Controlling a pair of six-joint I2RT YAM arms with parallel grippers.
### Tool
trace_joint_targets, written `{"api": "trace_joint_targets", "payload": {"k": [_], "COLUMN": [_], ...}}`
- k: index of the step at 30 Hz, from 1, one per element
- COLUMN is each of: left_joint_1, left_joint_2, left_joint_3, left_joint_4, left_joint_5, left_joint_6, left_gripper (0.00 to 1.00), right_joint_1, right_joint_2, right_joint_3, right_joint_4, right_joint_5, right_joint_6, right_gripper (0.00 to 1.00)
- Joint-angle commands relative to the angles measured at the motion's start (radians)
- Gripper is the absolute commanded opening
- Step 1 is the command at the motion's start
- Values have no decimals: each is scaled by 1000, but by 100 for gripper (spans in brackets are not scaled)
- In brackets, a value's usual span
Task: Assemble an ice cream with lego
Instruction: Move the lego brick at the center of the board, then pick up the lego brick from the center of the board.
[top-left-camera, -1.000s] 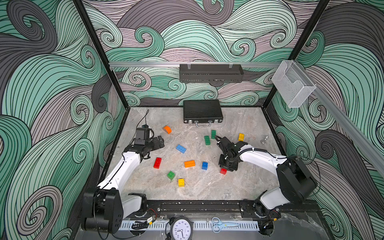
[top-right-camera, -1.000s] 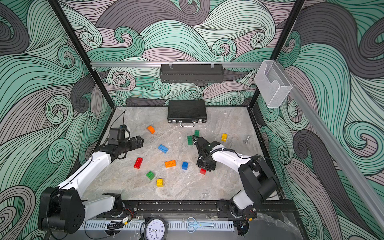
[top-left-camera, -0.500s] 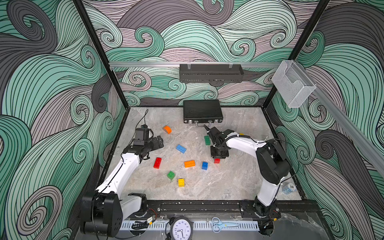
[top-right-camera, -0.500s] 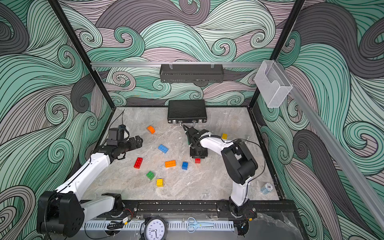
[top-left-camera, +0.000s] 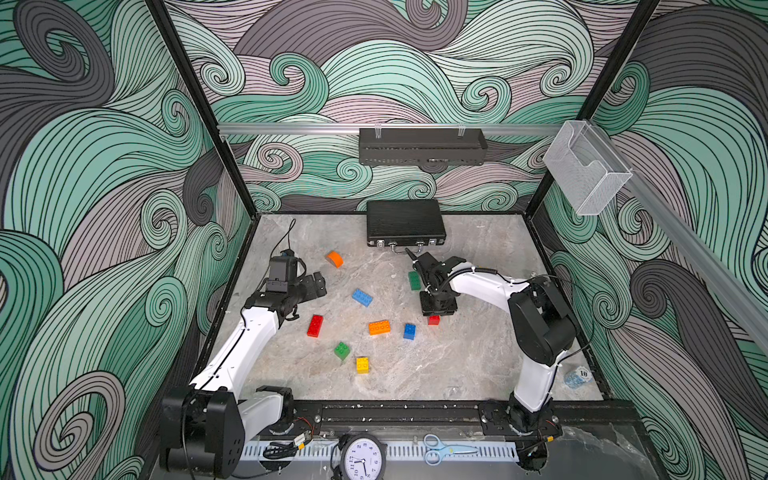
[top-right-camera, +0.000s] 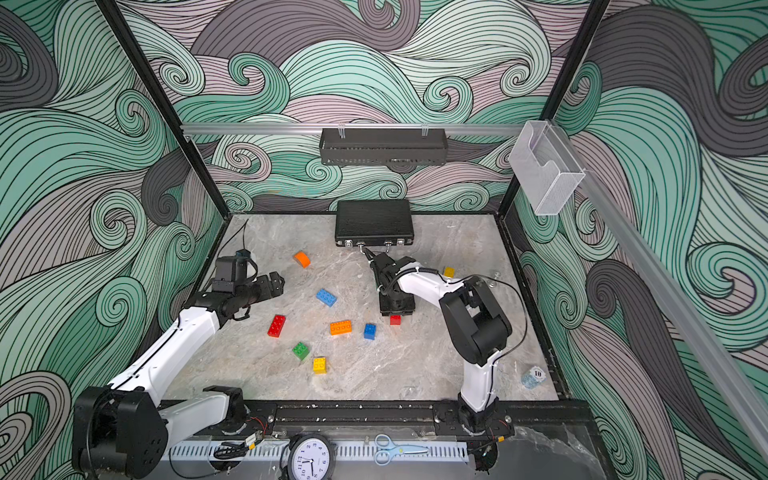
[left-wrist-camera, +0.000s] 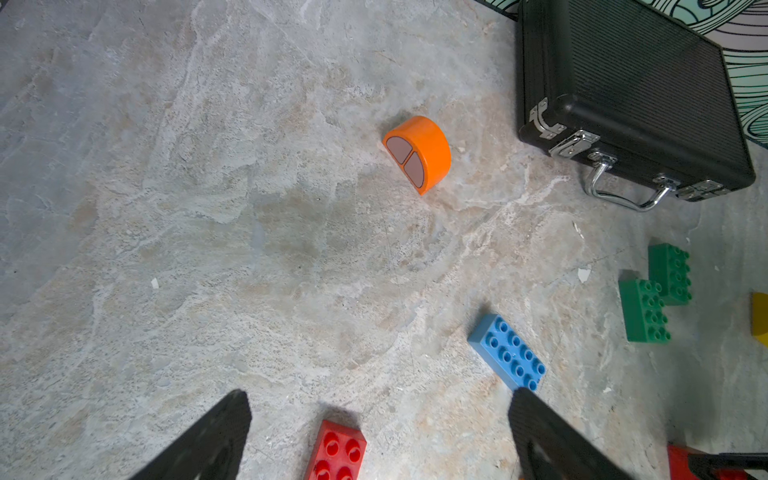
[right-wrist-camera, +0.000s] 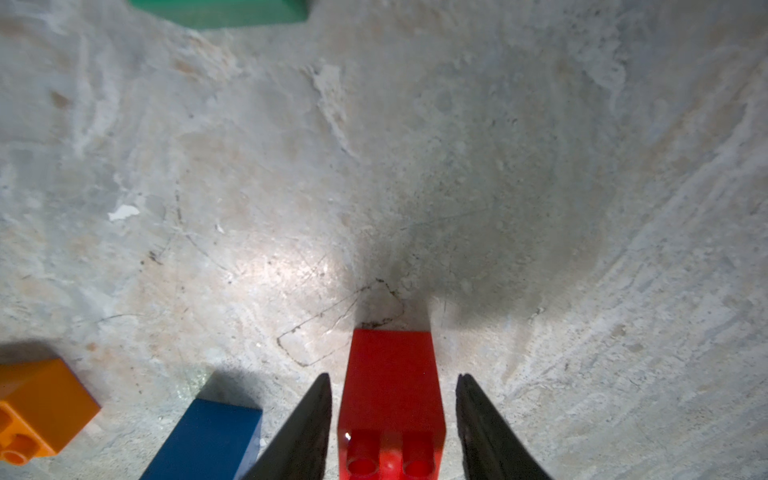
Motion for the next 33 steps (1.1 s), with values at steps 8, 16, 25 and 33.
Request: {"api": "trace_joint_targets", "payload": {"k": [8,16,25,33], "left_joint_1": [-6,-6,-11,-23], "left_joint_2": [-28,1,9,12], "left_joint_3": [30,57,33,31], "left_joint_4": [-65,-137,-156,-161], "left_joint_5": [26,125,250,264], "left_joint_6": [1,7,-38,-41], "left_gripper": [97,97,97,97], "right_joint_1": [1,69,194,241], "right_joint_2": [-136,-271,-165,-41], "right_joint_3": [12,-38,35,83], "right_joint_4": [-101,-107,-53,-55], "right_joint_5": [28,-13,-61,-51], "right_joint_6": [93,218,293,313], "right_gripper": [67,73,76,70]}}
